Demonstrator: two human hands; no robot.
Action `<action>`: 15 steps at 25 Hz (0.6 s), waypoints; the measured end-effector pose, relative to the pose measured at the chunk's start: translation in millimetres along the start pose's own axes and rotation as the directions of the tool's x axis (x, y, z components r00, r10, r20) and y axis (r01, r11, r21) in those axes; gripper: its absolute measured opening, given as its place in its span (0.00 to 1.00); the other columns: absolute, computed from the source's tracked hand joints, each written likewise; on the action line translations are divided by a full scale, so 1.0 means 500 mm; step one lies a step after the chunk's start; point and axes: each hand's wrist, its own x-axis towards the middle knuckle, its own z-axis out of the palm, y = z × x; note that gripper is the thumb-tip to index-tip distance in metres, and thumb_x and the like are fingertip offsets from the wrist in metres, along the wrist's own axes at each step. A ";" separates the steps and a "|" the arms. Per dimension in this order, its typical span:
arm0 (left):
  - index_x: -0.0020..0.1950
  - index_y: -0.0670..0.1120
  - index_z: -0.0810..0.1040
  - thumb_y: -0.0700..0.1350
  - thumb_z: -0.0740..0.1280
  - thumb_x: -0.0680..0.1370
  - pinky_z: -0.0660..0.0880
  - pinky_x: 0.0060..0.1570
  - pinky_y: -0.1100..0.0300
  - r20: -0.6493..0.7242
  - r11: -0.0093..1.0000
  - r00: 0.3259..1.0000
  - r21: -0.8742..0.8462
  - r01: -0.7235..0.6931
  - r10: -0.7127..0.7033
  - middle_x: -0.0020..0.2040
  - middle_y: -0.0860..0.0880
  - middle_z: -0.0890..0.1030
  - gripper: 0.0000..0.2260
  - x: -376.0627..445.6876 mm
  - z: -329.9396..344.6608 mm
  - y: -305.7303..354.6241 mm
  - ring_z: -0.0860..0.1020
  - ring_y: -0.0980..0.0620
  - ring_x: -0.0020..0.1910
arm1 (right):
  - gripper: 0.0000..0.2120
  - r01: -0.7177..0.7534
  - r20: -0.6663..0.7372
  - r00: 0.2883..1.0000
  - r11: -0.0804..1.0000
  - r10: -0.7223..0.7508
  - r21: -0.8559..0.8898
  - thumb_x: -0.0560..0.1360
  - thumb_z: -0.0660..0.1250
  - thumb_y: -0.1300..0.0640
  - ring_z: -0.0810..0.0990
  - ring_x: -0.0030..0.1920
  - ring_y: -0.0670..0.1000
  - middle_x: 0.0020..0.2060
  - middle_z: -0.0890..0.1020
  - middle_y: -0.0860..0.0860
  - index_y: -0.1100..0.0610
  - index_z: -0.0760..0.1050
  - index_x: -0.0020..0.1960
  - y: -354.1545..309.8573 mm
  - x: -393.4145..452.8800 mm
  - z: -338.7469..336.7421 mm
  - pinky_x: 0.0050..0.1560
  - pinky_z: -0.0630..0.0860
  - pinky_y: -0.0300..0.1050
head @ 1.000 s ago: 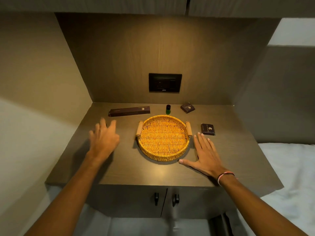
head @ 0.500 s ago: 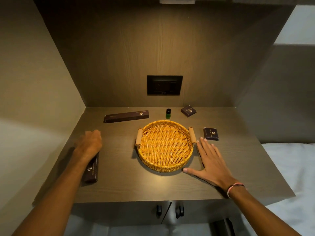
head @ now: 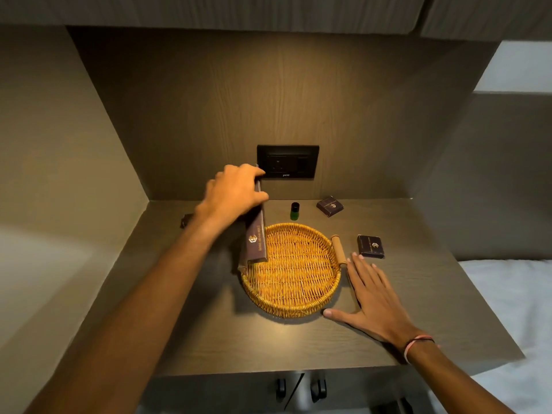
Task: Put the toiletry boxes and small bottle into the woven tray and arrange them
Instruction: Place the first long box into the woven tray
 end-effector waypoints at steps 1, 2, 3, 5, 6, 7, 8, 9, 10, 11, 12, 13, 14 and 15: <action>0.73 0.52 0.70 0.53 0.71 0.75 0.76 0.60 0.41 0.040 0.999 0.999 0.024 -0.022 0.022 0.65 0.41 0.78 0.27 0.006 0.020 0.016 0.77 0.40 0.63 | 0.61 -0.001 -0.003 1.000 1.000 0.001 0.004 0.63 0.50 0.15 0.34 0.80 0.47 0.80 0.36 0.51 0.52 0.34 0.80 0.002 -0.001 0.001 0.76 0.32 0.47; 0.73 0.51 0.69 0.53 0.71 0.75 0.75 0.61 0.41 0.079 0.998 0.996 0.045 -0.036 0.032 0.65 0.41 0.78 0.27 0.007 0.044 0.023 0.76 0.41 0.64 | 0.61 0.000 -0.006 1.000 1.000 0.000 0.009 0.63 0.51 0.15 0.34 0.80 0.47 0.80 0.37 0.50 0.52 0.35 0.80 0.003 -0.001 0.002 0.76 0.33 0.47; 0.73 0.50 0.69 0.53 0.71 0.75 0.74 0.62 0.40 0.107 0.997 0.994 0.066 -0.044 0.037 0.65 0.42 0.78 0.28 0.006 0.070 0.020 0.76 0.42 0.64 | 0.61 0.001 -0.006 1.000 1.000 -0.001 0.014 0.63 0.51 0.15 0.35 0.80 0.47 0.80 0.37 0.50 0.52 0.35 0.80 0.005 0.000 0.003 0.76 0.33 0.47; 0.73 0.49 0.69 0.54 0.72 0.75 0.72 0.64 0.39 0.127 0.991 0.991 0.120 -0.055 0.040 0.64 0.42 0.79 0.28 -0.002 0.112 0.005 0.75 0.42 0.66 | 0.60 -0.001 -0.006 1.000 1.000 0.001 0.017 0.63 0.52 0.15 0.36 0.80 0.48 0.80 0.37 0.50 0.50 0.34 0.80 0.006 0.002 0.006 0.77 0.34 0.48; 0.72 0.49 0.70 0.54 0.72 0.75 0.70 0.65 0.38 0.130 0.988 0.991 0.140 -0.060 0.042 0.64 0.43 0.79 0.28 -0.006 0.127 -0.005 0.75 0.42 0.66 | 0.60 0.002 -0.009 1.000 1.000 -0.002 0.013 0.63 0.51 0.15 0.36 0.80 0.48 0.80 0.37 0.50 0.50 0.33 0.79 0.006 0.004 0.006 0.77 0.34 0.49; 0.72 0.49 0.71 0.55 0.71 0.75 0.69 0.66 0.37 0.132 0.987 0.990 0.148 -0.066 0.046 0.64 0.43 0.79 0.28 -0.010 0.141 -0.013 0.74 0.42 0.66 | 0.59 0.002 -0.011 1.000 1.000 -0.002 0.009 0.63 0.51 0.15 0.35 0.80 0.48 0.80 0.37 0.50 0.49 0.32 0.79 0.006 0.003 0.007 0.77 0.35 0.49; 0.72 0.49 0.71 0.55 0.71 0.75 0.67 0.66 0.37 0.131 0.985 0.990 0.156 -0.072 0.052 0.63 0.43 0.79 0.27 -0.013 0.151 -0.019 0.74 0.42 0.66 | 0.59 -0.002 -0.013 1.000 1.000 0.002 0.005 0.64 0.51 0.15 0.35 0.80 0.48 0.80 0.37 0.50 0.49 0.32 0.79 0.007 0.003 0.007 0.77 0.35 0.50; 0.72 0.49 0.71 0.56 0.70 0.75 0.66 0.66 0.36 0.124 0.982 0.990 0.172 -0.081 0.060 0.63 0.43 0.79 0.27 -0.016 0.156 -0.022 0.74 0.42 0.66 | 0.59 -0.005 -0.018 1.000 1.000 0.005 0.003 0.64 0.51 0.16 0.35 0.80 0.47 0.80 0.37 0.50 0.49 0.32 0.79 0.007 0.004 0.007 0.78 0.36 0.51; 0.72 0.49 0.71 0.56 0.70 0.75 0.65 0.65 0.36 0.122 0.976 0.990 0.196 -0.096 0.072 0.63 0.43 0.80 0.27 -0.018 0.157 -0.023 0.74 0.41 0.66 | 0.59 -0.007 -0.021 1.000 1.000 0.007 0.003 0.64 0.51 0.16 0.35 0.80 0.47 0.80 0.37 0.50 0.50 0.33 0.79 0.007 0.003 0.006 0.78 0.37 0.52; 0.72 0.49 0.71 0.57 0.70 0.75 0.65 0.65 0.36 0.130 0.968 0.988 0.222 -0.113 0.086 0.63 0.43 0.80 0.27 -0.018 0.155 -0.023 0.74 0.41 0.66 | 0.59 -0.007 -0.021 1.000 1.000 0.007 0.004 0.64 0.51 0.16 0.35 0.80 0.47 0.81 0.38 0.50 0.50 0.33 0.79 0.005 0.004 0.004 0.79 0.38 0.52; 0.72 0.49 0.72 0.58 0.69 0.75 0.65 0.65 0.35 0.146 0.961 0.985 0.243 -0.128 0.094 0.63 0.44 0.80 0.27 -0.020 0.151 -0.022 0.74 0.41 0.66 | 0.59 -0.006 -0.017 1.000 1.000 0.006 0.004 0.64 0.51 0.16 0.35 0.80 0.47 0.81 0.38 0.51 0.50 0.33 0.79 0.004 0.003 0.003 0.78 0.37 0.51; 0.72 0.50 0.72 0.59 0.69 0.75 0.66 0.65 0.35 0.161 0.956 0.982 0.257 -0.140 0.100 0.63 0.44 0.80 0.28 -0.023 0.147 -0.022 0.74 0.41 0.66 | 0.59 -0.007 -0.011 1.000 1.000 0.007 0.004 0.64 0.51 0.16 0.35 0.80 0.47 0.81 0.38 0.51 0.50 0.34 0.79 0.003 0.002 0.002 0.78 0.35 0.50; 0.72 0.50 0.72 0.60 0.68 0.75 0.66 0.64 0.35 0.159 0.955 0.981 0.259 -0.148 0.109 0.63 0.44 0.79 0.28 -0.027 0.142 -0.022 0.74 0.42 0.66 | 0.60 -0.009 -0.007 1.000 1.000 0.009 0.005 0.64 0.51 0.15 0.35 0.80 0.47 0.81 0.38 0.51 0.51 0.34 0.80 0.002 0.001 0.001 0.77 0.35 0.49; 0.72 0.51 0.72 0.61 0.67 0.76 0.67 0.63 0.35 0.119 0.959 0.985 0.242 -0.149 0.123 0.64 0.44 0.79 0.27 -0.032 0.137 -0.026 0.75 0.42 0.65 | 0.60 -0.009 -0.004 1.000 1.000 0.009 0.006 0.64 0.50 0.15 0.35 0.80 0.48 0.81 0.38 0.52 0.52 0.34 0.80 0.002 0.002 -0.002 0.77 0.34 0.49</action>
